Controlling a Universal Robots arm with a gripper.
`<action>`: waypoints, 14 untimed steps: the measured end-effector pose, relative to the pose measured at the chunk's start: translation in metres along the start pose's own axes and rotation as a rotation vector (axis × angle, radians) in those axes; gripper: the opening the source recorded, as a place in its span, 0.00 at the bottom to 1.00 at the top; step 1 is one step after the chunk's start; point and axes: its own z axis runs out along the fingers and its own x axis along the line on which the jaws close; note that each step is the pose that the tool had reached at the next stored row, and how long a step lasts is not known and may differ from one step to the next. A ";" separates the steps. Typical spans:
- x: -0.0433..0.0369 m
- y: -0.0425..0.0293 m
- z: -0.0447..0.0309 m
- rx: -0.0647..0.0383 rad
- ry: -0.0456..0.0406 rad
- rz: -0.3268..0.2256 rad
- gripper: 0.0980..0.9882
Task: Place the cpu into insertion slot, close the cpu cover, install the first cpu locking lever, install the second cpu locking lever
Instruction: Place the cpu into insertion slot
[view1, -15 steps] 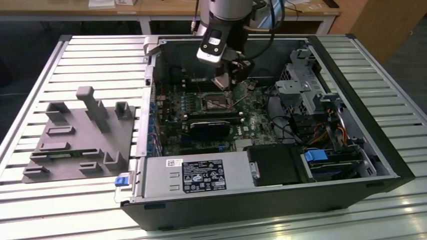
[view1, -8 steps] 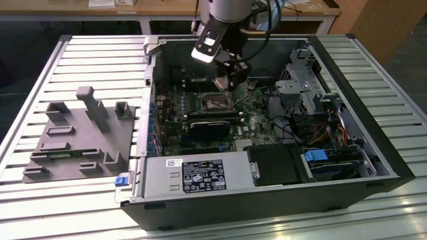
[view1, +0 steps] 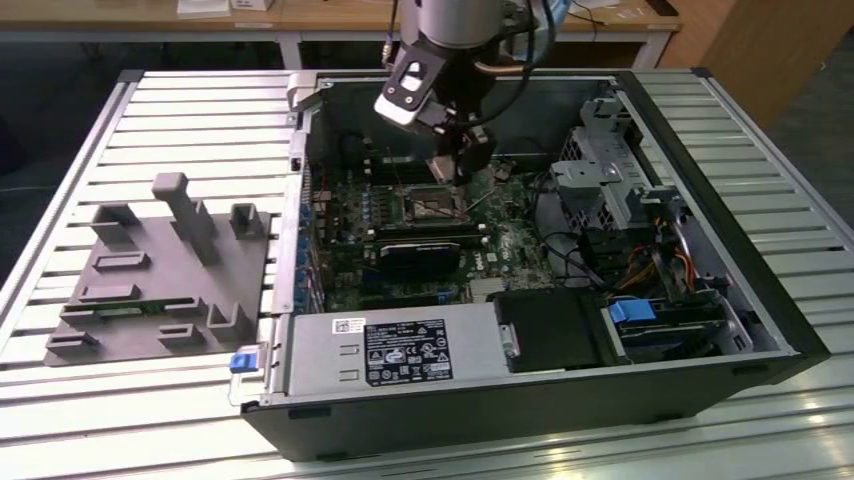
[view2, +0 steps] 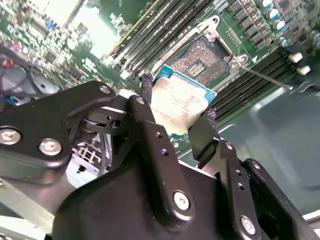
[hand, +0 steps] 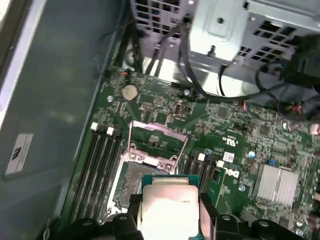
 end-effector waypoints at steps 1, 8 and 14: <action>0.0000 0.0000 0.0006 0.000 -0.0017 0.020 0.49; 0.0000 -0.0006 0.0068 -0.003 -0.0121 0.136 0.49; 0.0024 -0.0009 0.0170 -0.003 -0.0137 0.154 0.49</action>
